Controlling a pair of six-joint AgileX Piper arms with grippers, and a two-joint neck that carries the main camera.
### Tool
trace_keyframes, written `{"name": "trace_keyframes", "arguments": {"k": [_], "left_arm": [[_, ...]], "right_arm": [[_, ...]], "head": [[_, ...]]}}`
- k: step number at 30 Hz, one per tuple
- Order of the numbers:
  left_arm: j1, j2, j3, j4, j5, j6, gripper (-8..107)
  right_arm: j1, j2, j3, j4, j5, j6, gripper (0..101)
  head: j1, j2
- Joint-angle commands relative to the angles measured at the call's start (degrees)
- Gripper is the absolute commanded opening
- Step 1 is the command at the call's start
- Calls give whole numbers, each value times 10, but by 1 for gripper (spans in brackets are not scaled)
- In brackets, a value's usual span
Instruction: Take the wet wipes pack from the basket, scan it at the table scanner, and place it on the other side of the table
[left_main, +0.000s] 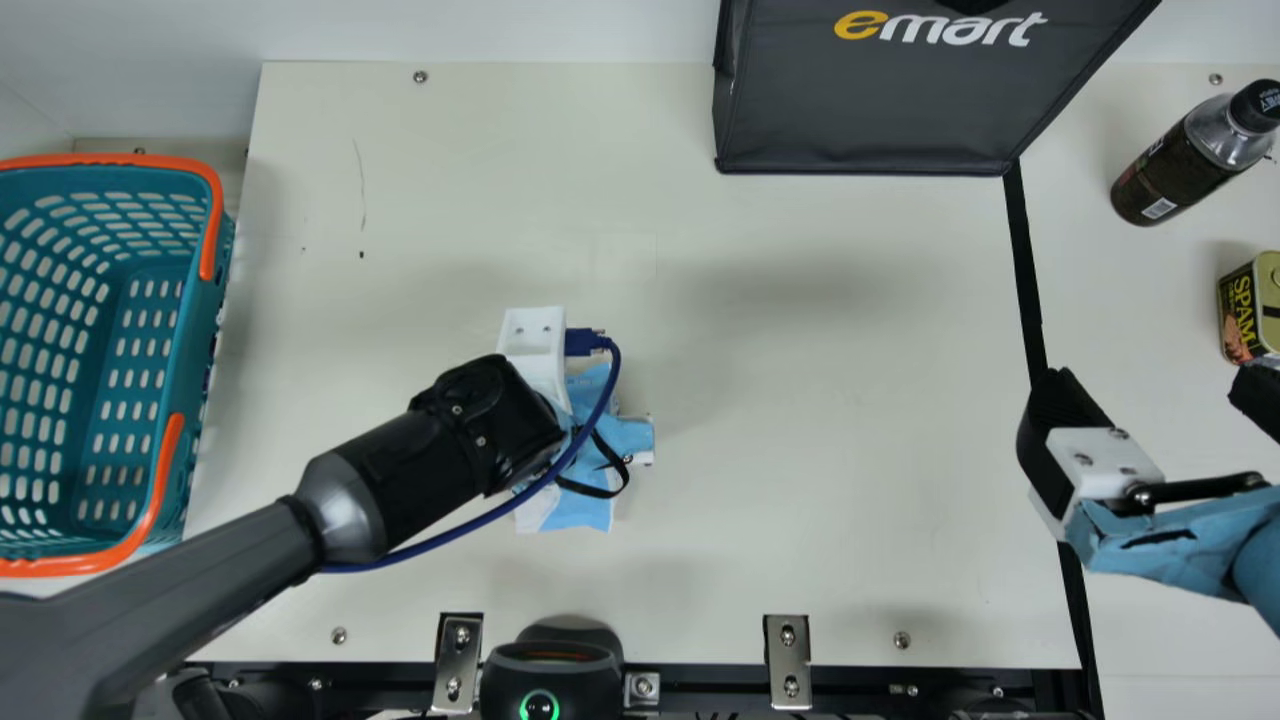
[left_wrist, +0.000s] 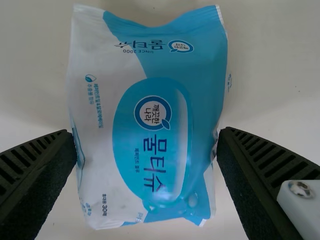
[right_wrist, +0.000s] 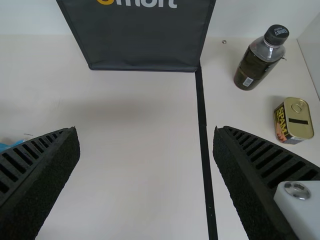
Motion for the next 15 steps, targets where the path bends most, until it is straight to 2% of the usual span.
{"name": "trace_keyframes", "arguments": {"k": [1, 8, 15], "left_arm": [[1, 2, 1, -2, -3, 2, 90], [5, 11, 4, -7, -12, 10, 90], [6, 15, 6, -5, -18, 14, 43]], "right_arm": [[0, 0, 0, 0, 0, 0, 95], [0, 0, 0, 0, 0, 0, 95], [0, 0, 0, 0, -1, 0, 95]], "head": [[-16, 0], [-16, 0], [-16, 0]]}}
